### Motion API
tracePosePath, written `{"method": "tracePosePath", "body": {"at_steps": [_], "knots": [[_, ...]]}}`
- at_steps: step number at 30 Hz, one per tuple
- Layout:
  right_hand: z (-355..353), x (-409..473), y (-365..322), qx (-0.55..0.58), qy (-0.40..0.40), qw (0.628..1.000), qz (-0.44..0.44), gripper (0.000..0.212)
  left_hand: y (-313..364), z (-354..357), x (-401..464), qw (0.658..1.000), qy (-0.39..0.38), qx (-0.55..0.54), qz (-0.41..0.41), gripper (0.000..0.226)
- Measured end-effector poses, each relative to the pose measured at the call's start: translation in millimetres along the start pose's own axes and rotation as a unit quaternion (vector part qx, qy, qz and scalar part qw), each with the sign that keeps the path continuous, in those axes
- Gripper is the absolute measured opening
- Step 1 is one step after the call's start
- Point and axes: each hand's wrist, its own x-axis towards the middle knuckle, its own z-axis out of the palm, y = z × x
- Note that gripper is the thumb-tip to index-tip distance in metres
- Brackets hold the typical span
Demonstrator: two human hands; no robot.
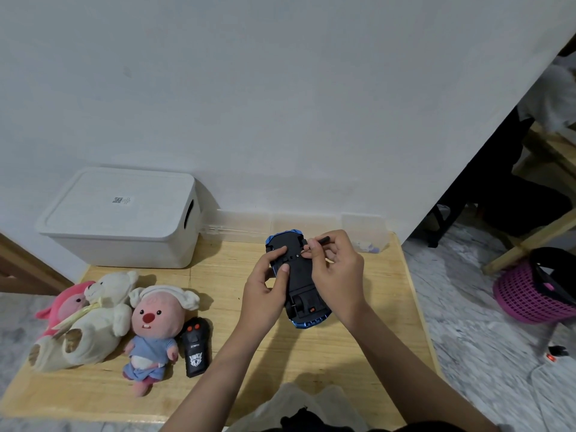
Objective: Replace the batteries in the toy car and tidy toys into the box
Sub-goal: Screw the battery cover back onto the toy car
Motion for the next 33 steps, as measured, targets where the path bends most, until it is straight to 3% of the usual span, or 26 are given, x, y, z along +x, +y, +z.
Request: {"method": "tracePosePath", "body": {"at_steps": [6, 14, 17, 21, 24, 28, 33], "knots": [[0, 0, 0, -0.025, -0.017, 0.999, -0.017, 0.012, -2, 0, 1, 1.000, 0.001, 0.004, 0.000, 0.031], [-1, 7, 3, -0.046, -0.024, 0.998, 0.046, 0.024, -3, -1, 1, 1.000, -0.005, 0.017, 0.003, 0.032], [-1, 10, 1, -0.022, -0.020, 0.997, 0.074, 0.018, -1, -1, 1, 1.000, -0.006, 0.015, 0.003, 0.032], [-5, 10, -2, -0.002, -0.014, 1.000, 0.017, 0.029, 1, -1, 0, 1.000, -0.004, 0.007, 0.002, 0.031], [-6, 8, 2, 0.003, -0.010, 0.999, -0.030, 0.021, 2, -2, 1, 1.000, 0.001, 0.004, -0.005, 0.033], [-6, 9, 2, -0.015, -0.008, 0.993, -0.117, 0.028, 2, -4, 2, 1.000, 0.005, 0.001, -0.005, 0.033], [-5, 8, -13, 0.081, 0.003, 0.997, 0.010, 0.039, 5, -3, -1, 1.000, 0.005, 0.002, -0.003, 0.033]]}}
